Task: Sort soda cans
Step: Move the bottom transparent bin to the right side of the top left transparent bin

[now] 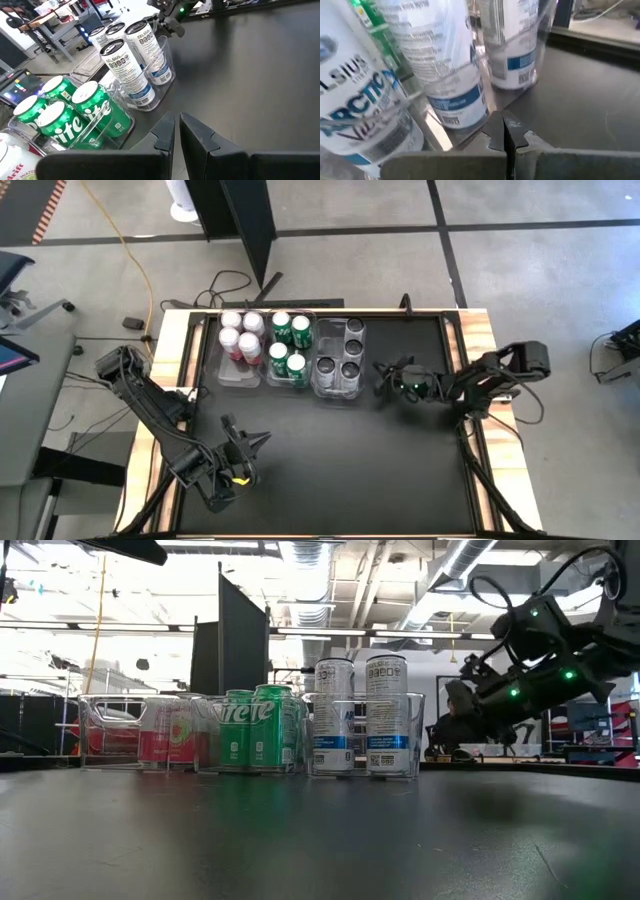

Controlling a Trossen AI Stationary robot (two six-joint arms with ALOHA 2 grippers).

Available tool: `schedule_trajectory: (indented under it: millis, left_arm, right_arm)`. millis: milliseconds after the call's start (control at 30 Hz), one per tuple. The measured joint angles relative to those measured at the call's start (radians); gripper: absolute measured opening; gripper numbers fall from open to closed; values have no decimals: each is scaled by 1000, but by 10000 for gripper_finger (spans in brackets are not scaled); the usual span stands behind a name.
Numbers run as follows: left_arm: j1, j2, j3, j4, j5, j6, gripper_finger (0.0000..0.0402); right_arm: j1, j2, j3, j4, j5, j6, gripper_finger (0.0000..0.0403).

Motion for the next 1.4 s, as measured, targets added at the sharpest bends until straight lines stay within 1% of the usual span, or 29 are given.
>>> schedule_trajectory:
  millis: [133, 333, 500, 633, 733, 900, 1000, 1100, 1400]
  left_arm:
    - [0, 0, 0, 0, 0, 7, 22]
    - [0, 0, 0, -3, 0, 23, 22]
    - [0, 0, 0, -4, 0, 22, 22]
    - [0, 0, 0, -2, -1, 22, 22]
    - [0, 0, 0, -2, -1, 20, 22]
    - [0, 0, 0, -1, -1, 19, 22]
    - [0, 0, 0, -1, -1, 19, 22]
    - [0, 0, 0, -1, -1, 18, 22]
    - [1, 0, 0, -1, -1, 18, 22]
  right_arm:
    - [14, 38, 0, -7, -19, 50, 0]
    - [137, 116, 20, 41, -9, 77, 0]
    - [206, 205, 93, 27, 73, 99, 0]
    - [254, 299, 165, -39, 217, 150, 0]
    - [278, 361, 203, -43, 286, 163, 0]
    - [300, 433, 263, -49, 382, 191, 0]
    - [303, 468, 283, -47, 419, 214, 0]
    - [296, 487, 293, -44, 434, 238, 0]
    - [267, 481, 293, -42, 437, 250, 0]
